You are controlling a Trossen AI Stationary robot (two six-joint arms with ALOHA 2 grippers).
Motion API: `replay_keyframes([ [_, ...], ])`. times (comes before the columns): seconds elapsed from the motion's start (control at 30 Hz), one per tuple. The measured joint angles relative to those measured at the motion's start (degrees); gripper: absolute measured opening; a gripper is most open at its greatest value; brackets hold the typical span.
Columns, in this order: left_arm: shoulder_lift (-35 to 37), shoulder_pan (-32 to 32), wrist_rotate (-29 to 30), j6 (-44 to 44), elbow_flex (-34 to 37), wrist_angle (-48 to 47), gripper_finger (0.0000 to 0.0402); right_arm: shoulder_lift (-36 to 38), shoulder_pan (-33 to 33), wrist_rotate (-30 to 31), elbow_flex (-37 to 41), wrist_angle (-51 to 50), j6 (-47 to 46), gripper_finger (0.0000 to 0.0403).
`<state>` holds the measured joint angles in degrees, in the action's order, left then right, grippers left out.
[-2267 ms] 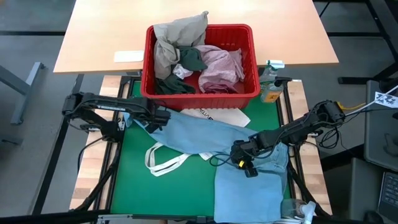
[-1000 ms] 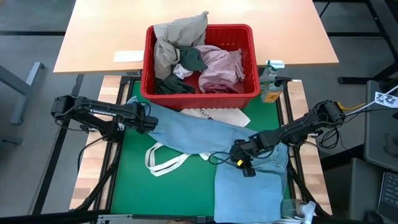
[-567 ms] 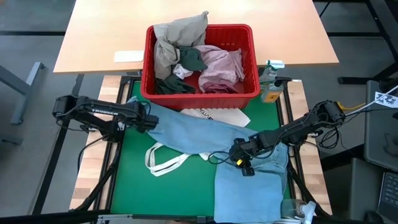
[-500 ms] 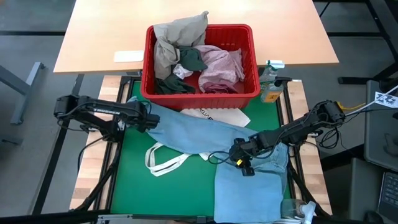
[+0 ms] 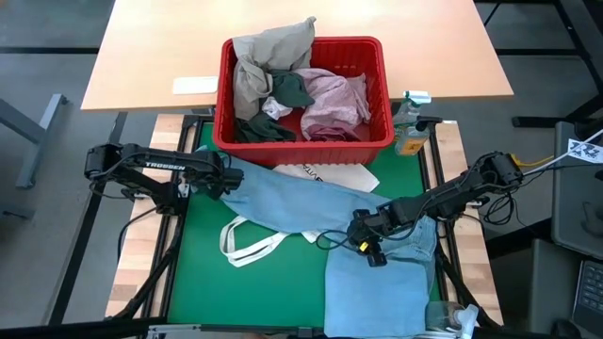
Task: Fold laundry
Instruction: Fold the blue jeans
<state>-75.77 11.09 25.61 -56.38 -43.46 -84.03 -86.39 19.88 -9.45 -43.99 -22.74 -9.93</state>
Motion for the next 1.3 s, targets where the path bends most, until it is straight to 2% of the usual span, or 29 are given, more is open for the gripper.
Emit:
replay_keyframes([
  [0.1,0.00,0.00,-2.93,-0.60,-0.06,-0.20,0.0007,0.00,0.00,0.00,0.00,0.00,1.07,0.0145],
  [0.27,0.01,0.00,-12.52,2.97,-3.99,-6.46,0.0003,0.00,0.00,0.00,0.00,0.12,1.42,0.0145],
  [0.37,1.40,0.00,-21.80,8.16,-7.71,-5.80,0.0002,0.00,0.00,0.02,-0.19,0.21,1.42,0.0145],
  [0.57,2.61,0.17,-40.38,11.86,-17.82,-6.17,0.0001,0.00,0.00,1.97,-4.20,-0.18,1.64,0.0145],
  [0.73,2.73,0.13,-55.85,11.30,-22.99,-4.06,0.0001,0.00,0.00,4.46,-8.71,-0.27,4.41,0.0145],
  [0.87,2.54,-0.61,-63.34,8.48,-23.43,2.46,0.0001,0.00,0.00,9.14,-11.98,-0.24,4.47,0.0145],
  [0.97,2.64,-1.55,-66.76,8.43,-23.43,9.48,0.0001,0.00,-0.02,11.87,-14.06,-0.28,4.48,0.0145],
  [1.03,2.60,-2.22,-66.89,7.08,-23.43,16.21,0.0000,0.00,-0.02,12.50,-15.36,-0.17,4.38,0.0145],
  [1.17,2.60,-3.09,-64.34,3.39,-23.43,28.88,0.0000,0.00,-0.02,12.48,-17.45,1.15,3.31,0.0145],
  [1.3,2.60,-3.74,-60.01,1.00,-23.43,37.19,0.0000,0.00,-0.02,12.52,-17.70,7.37,-2.27,0.0145],
])
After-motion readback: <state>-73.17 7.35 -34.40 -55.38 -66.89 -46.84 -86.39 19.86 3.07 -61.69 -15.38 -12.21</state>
